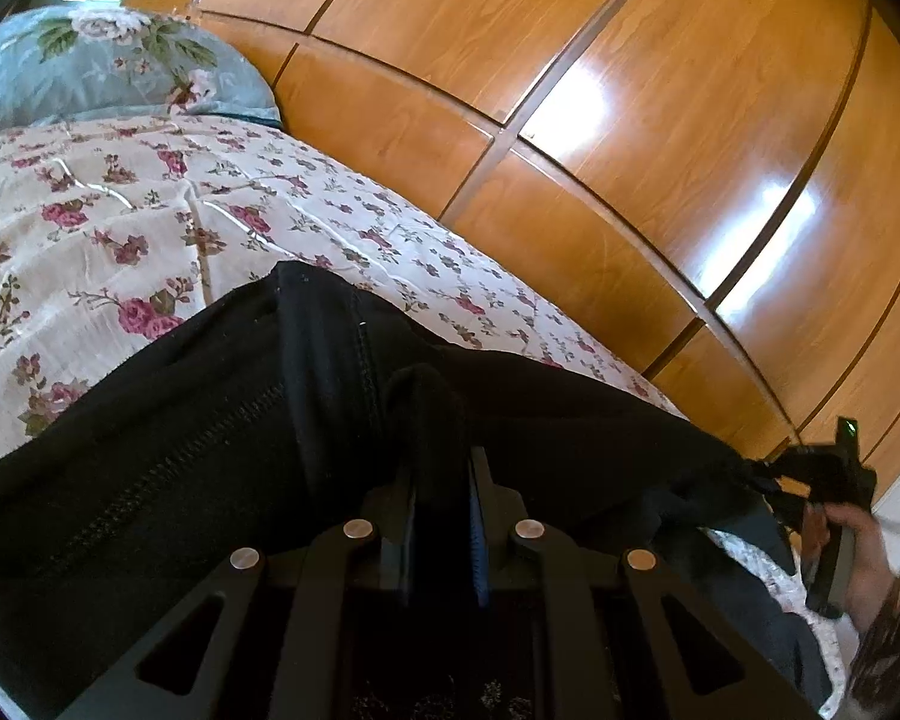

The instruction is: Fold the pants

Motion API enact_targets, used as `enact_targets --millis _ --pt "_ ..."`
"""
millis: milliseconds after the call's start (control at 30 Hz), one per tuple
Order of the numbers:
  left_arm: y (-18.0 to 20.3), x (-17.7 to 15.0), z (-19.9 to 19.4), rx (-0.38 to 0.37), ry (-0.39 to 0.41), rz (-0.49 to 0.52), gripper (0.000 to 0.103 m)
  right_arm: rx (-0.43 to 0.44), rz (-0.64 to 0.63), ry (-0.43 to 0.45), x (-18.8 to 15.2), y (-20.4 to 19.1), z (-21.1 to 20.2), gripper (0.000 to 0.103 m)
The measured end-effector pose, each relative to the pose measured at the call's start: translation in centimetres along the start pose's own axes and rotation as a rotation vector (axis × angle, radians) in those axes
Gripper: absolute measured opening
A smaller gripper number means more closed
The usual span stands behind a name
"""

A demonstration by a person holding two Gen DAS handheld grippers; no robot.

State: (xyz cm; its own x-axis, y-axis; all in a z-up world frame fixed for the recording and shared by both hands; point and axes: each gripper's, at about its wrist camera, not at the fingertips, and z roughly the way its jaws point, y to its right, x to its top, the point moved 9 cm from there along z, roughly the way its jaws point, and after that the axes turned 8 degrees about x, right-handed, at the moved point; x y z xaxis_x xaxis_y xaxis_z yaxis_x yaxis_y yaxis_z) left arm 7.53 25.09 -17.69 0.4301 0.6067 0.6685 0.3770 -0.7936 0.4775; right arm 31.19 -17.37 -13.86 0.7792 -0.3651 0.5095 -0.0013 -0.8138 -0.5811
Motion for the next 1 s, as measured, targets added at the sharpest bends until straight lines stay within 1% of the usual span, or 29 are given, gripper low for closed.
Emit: enact_targets --millis 100,200,233,300,367,400,500,533,567,600,633,667,700,733,767,800,833,867,900,967,1000 --pt "-0.2 0.8 -0.3 -0.012 -0.033 -0.039 0.013 0.037 -0.052 0.046 -0.6 -0.8 -3.6 0.011" --pt "-0.6 3.3 -2.6 -0.066 0.037 -0.122 0.013 0.091 -0.132 0.095 -1.9 -2.2 -7.7 0.011" --pt "-0.9 4.5 -3.8 -0.109 0.072 -0.177 0.013 0.107 -0.156 0.109 -2.7 -2.5 -9.2 0.011" --pt "-1.7 5.8 -5.3 -0.150 0.102 -0.240 0.013 0.141 -0.207 0.136 -5.0 -3.2 -12.0 0.011" --pt "-2.1 6.1 -6.0 -0.159 0.108 -0.250 0.013 0.140 -0.262 0.147 -7.3 -3.4 -13.6 0.011" --pt "-2.4 5.9 -6.2 -0.151 0.106 -0.242 0.013 0.128 -0.296 0.151 -8.6 -3.5 -14.3 0.011" --pt "-3.4 4.4 -6.4 -0.125 0.083 -0.241 0.014 0.079 -0.398 0.146 -13.4 -3.3 -15.2 0.011" --pt "-4.1 3.7 -6.1 -0.120 0.069 -0.263 0.016 0.073 -0.405 0.137 -14.6 -2.8 -15.1 0.011" --pt "-4.9 2.7 -6.1 -0.119 0.055 -0.310 0.019 0.067 -0.402 0.119 -15.8 -2.1 -14.7 0.011" --pt "-5.3 2.1 -6.0 -0.120 0.049 -0.334 0.030 0.052 -0.390 0.087 -17.1 -1.1 -13.9 0.011" --pt "-6.0 1.2 -6.3 -0.134 0.042 -0.379 0.034 0.041 -0.381 0.064 -17.9 -0.3 -13.6 0.011" --pt "-6.2 0.8 -6.5 -0.148 0.043 -0.394 0.035 0.030 -0.362 0.032 -18.9 0.7 -12.8 0.011" --pt "-6.4 0.4 -7.0 -0.155 0.045 -0.397 0.038 0.026 -0.340 0.012 -19.5 1.6 -12.1 0.011" --pt "-6.4 0.1 -7.5 -0.146 0.040 -0.391 0.048 0.037 -0.325 0.015 -19.6 2.0 -11.8 0.011" --pt "-6.4 -0.2 -7.8 -0.142 0.026 -0.390 0.055 0.063 -0.304 0.035 -19.6 2.4 -11.9 0.011" --pt "-6.3 -0.5 -8.0 -0.156 0.003 -0.399 0.065 0.073 -0.291 0.039 -19.5 2.5 -12.1 0.011" --pt "-6.0 -0.9 -8.4 -0.203 -0.027 -0.427 0.069 0.080 -0.284 0.040 -19.5 2.6 -12.0 0.011" --pt "-5.6 -1.4 -8.7 -0.259 -0.058 -0.467 0.070 0.082 -0.288 0.042 -19.4 2.6 -11.9 0.011" --pt "-5.3 -1.9 -9.1 -0.296 -0.084 -0.503 0.072 0.087 -0.295 0.044 -19.5 2.7 -11.8 0.011" --pt "-4.8 -2.6 -9.3 -0.331 -0.104 -0.547 0.075 0.105 -0.288 0.055 -19.3 2.4 -11.6 0.011" --pt "-4.6 -2.8 -9.4 -0.336 -0.108 -0.560 0.076 0.119 -0.276 0.061 -19.4 2.5 -11.8 0.011"
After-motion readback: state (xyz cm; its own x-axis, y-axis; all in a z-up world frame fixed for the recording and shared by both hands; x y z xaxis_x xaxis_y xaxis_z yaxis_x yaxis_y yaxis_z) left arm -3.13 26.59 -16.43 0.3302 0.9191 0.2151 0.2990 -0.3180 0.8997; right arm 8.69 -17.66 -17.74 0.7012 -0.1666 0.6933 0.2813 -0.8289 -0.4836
